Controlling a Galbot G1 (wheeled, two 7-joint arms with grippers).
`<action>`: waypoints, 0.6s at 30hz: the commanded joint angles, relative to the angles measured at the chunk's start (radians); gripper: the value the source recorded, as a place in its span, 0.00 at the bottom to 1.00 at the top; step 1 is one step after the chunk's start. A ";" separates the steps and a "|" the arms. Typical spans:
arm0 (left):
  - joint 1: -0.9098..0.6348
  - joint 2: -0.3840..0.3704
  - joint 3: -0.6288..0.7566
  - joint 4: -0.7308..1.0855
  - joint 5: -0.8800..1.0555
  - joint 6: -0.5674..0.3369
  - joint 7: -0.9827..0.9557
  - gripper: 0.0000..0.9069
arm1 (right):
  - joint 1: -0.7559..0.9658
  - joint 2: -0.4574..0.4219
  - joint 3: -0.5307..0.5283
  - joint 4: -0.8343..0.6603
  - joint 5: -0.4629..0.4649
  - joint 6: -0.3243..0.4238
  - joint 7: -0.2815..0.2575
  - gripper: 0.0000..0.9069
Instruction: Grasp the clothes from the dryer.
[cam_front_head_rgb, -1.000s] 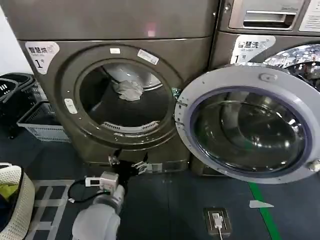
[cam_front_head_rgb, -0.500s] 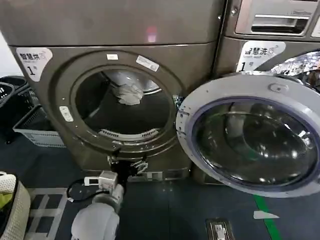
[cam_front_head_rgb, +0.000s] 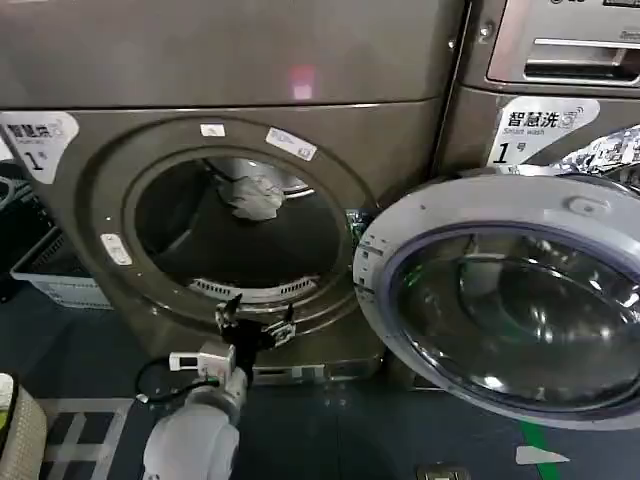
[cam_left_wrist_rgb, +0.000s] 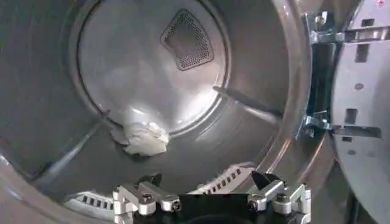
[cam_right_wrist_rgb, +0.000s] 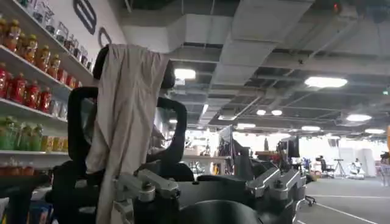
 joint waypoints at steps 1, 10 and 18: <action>0.002 0.002 -0.005 -0.005 -0.004 0.049 -0.001 1.00 | 0.000 0.002 -0.003 0.002 0.001 0.000 0.000 1.00; -0.002 0.008 -0.010 -0.006 -0.008 0.049 -0.001 1.00 | -0.002 0.006 -0.008 0.006 0.001 0.000 -0.001 1.00; -0.005 0.003 -0.012 -0.001 -0.006 0.049 -0.002 1.00 | -0.002 -0.001 -0.003 -0.002 -0.001 0.002 -0.003 1.00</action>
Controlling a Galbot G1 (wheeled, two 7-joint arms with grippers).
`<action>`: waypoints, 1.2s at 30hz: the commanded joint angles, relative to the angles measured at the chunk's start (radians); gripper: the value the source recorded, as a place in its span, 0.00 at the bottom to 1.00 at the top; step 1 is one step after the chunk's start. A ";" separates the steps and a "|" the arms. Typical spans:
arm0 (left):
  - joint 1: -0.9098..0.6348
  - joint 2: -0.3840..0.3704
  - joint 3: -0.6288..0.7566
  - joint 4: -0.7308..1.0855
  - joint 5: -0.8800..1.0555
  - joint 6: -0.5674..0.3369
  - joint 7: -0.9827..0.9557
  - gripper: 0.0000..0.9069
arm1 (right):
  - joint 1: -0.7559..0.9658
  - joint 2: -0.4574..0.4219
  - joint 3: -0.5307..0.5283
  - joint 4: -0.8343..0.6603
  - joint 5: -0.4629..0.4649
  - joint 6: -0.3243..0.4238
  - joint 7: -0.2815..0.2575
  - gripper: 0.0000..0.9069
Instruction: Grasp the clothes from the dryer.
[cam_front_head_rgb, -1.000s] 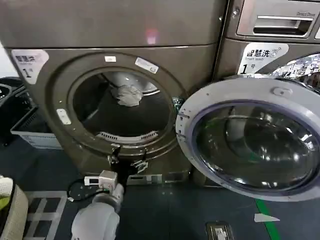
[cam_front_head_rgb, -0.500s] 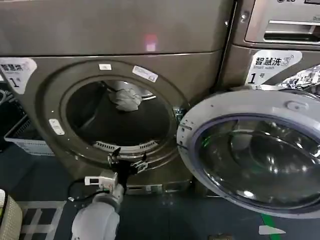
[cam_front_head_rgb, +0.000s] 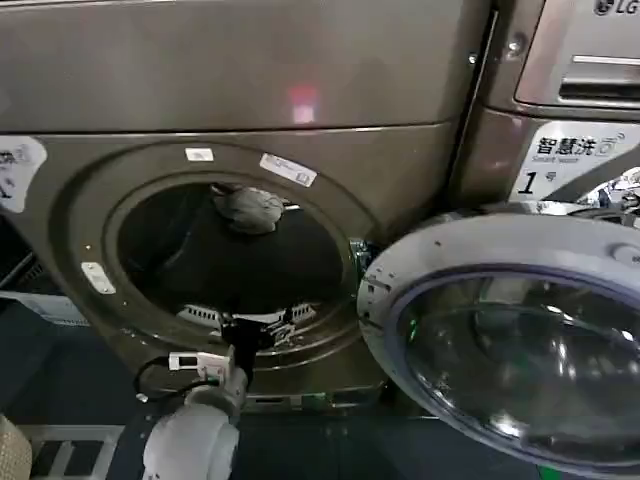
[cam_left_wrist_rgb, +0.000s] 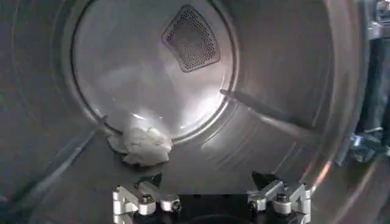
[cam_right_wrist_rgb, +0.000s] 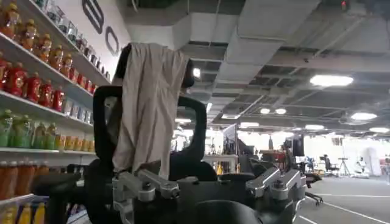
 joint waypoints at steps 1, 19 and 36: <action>-0.002 -0.002 -0.001 0.002 0.000 0.049 0.000 1.00 | 0.000 0.001 0.002 -0.003 0.000 0.000 0.000 1.00; -0.011 0.003 -0.002 0.006 0.000 0.049 0.001 1.00 | 0.010 0.010 -0.021 0.000 -0.012 0.012 -0.002 1.00; -0.201 -0.007 -0.093 0.184 -0.018 0.049 -0.060 1.00 | 0.011 0.013 -0.018 -0.006 -0.024 0.032 -0.015 1.00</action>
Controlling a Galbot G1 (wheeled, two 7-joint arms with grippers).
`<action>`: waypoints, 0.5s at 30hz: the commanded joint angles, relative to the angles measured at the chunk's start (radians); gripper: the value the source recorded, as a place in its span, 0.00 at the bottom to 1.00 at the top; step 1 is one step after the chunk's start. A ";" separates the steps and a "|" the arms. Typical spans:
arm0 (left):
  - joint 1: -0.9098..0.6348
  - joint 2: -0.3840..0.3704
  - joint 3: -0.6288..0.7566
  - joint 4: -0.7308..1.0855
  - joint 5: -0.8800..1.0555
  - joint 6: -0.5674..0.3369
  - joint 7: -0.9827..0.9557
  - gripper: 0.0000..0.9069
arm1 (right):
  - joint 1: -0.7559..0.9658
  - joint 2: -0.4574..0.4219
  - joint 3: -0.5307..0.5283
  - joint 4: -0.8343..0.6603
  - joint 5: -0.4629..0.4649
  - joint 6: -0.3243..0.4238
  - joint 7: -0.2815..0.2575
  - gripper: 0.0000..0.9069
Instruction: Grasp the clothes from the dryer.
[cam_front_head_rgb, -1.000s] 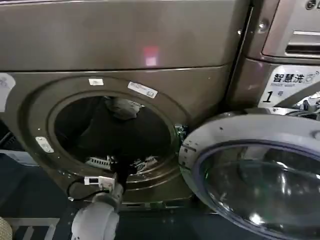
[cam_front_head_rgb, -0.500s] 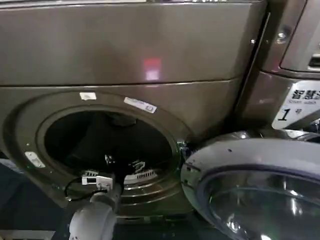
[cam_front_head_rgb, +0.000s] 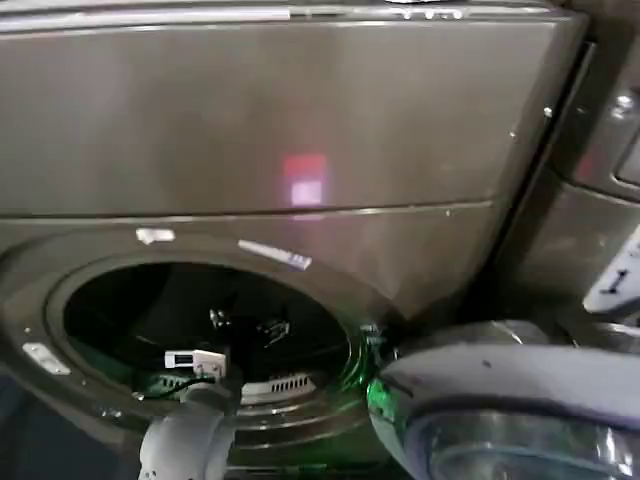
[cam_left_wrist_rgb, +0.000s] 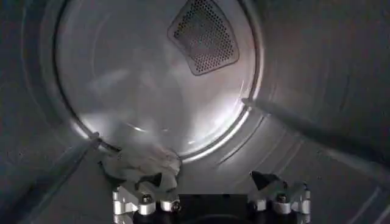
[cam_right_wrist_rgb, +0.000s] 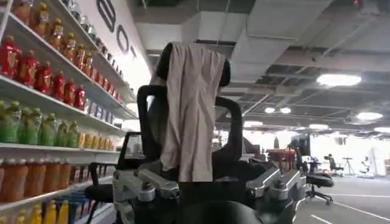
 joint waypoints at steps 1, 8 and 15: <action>-0.150 0.006 -0.057 0.137 -0.006 0.049 -0.029 1.00 | 0.001 -0.002 -0.001 -0.006 -0.002 0.006 -0.001 1.00; -0.387 0.009 -0.085 0.417 -0.005 -0.001 -0.044 1.00 | 0.034 -0.002 -0.042 -0.012 -0.028 0.016 -0.007 1.00; -0.599 0.024 -0.092 0.785 0.017 -0.182 -0.044 1.00 | 0.044 -0.004 -0.061 -0.017 -0.034 0.018 -0.008 1.00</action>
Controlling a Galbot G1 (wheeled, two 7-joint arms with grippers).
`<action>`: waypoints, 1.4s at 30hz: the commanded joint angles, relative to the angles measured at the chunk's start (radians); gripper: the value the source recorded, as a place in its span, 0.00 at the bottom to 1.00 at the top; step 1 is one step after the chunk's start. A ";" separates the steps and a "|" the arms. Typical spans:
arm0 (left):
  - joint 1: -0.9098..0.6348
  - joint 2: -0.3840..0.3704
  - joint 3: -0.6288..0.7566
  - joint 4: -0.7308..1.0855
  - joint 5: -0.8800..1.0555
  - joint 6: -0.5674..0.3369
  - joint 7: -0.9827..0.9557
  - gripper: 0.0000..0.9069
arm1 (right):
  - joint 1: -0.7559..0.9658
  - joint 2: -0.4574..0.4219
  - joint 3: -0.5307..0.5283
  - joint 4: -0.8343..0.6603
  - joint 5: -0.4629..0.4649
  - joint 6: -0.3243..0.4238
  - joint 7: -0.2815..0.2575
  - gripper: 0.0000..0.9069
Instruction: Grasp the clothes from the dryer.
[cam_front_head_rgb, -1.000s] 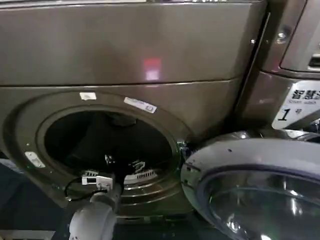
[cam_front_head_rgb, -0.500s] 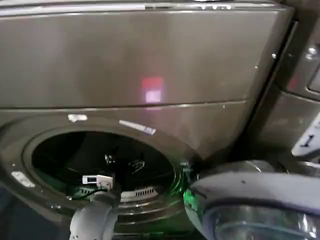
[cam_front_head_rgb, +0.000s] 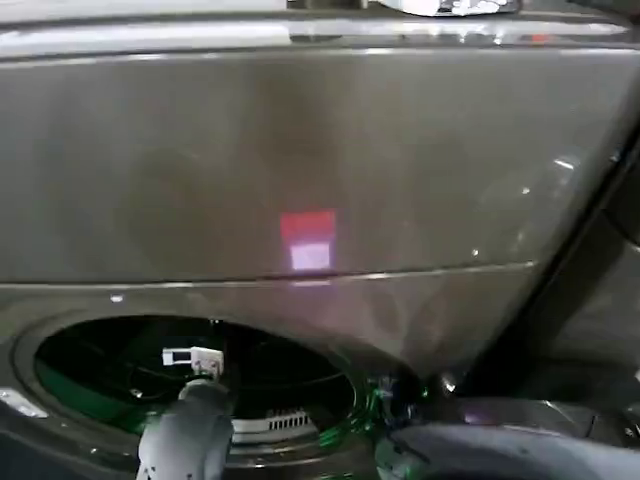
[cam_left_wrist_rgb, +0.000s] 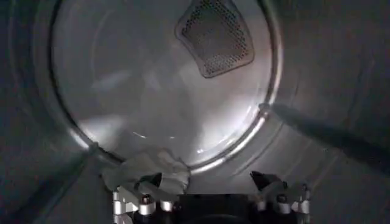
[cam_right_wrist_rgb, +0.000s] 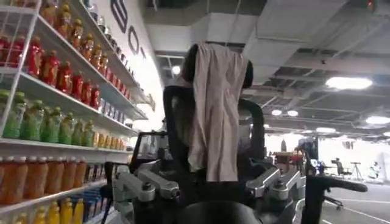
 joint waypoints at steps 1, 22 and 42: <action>-0.308 0.003 -0.016 0.495 0.014 -0.210 -0.011 1.00 | 0.011 0.003 -0.017 0.002 -0.005 0.001 -0.001 1.00; -0.703 0.007 0.008 1.130 0.525 -0.513 0.353 1.00 | 0.030 -0.001 -0.037 0.002 -0.021 0.003 -0.012 1.00; -0.776 0.072 0.023 1.043 1.479 -0.956 1.242 1.00 | 0.023 0.025 -0.053 0.017 -0.027 0.015 -0.018 1.00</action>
